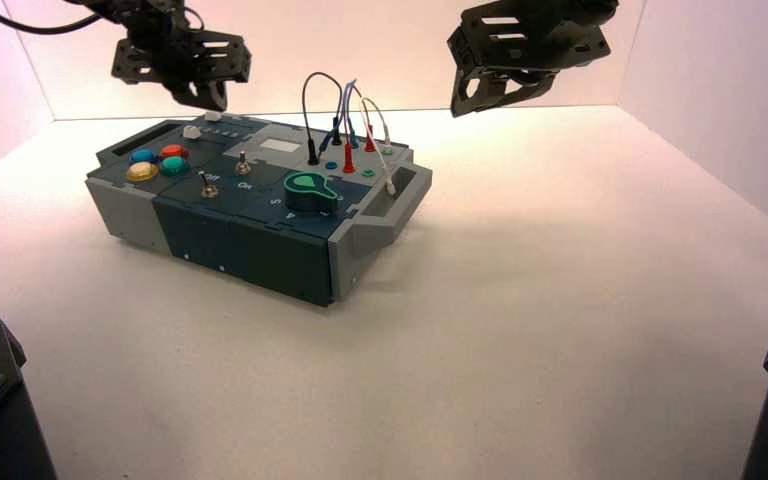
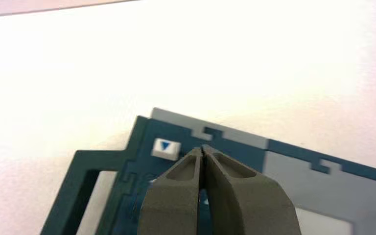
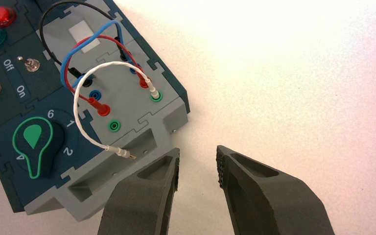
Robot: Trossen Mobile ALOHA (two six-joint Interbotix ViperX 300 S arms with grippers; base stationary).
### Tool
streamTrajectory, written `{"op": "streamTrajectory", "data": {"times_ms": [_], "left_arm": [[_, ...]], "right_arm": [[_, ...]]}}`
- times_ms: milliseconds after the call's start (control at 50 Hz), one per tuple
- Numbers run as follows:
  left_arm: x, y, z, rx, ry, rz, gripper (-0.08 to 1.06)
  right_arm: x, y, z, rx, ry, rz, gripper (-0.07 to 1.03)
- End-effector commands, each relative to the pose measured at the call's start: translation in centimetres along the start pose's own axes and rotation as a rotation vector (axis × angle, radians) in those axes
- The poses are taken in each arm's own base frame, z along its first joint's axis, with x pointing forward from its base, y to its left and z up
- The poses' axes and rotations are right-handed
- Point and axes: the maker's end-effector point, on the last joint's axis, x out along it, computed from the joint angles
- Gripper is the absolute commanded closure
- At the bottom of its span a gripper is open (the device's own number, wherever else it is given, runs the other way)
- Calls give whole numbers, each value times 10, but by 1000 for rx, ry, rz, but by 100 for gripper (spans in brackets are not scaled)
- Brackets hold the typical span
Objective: Move the top slider to position 1.
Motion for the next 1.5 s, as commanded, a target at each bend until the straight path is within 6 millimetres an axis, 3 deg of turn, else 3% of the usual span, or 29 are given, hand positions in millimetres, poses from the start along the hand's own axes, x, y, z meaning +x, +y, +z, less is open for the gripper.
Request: {"op": "streamTrajectory", "data": {"times_ms": [20, 340, 1500], "left_arm": [[-25, -9, 31, 16, -94, -17, 100], [-56, -8, 26, 17, -129, -19, 100], [-47, -7, 22, 47, -138, -9, 100]], "right_arm": [[-5, 1, 13, -1, -41, 1, 54], [-5, 0, 14, 1, -41, 0, 54], [-2, -1, 12, -7, -44, -5, 54]]}}
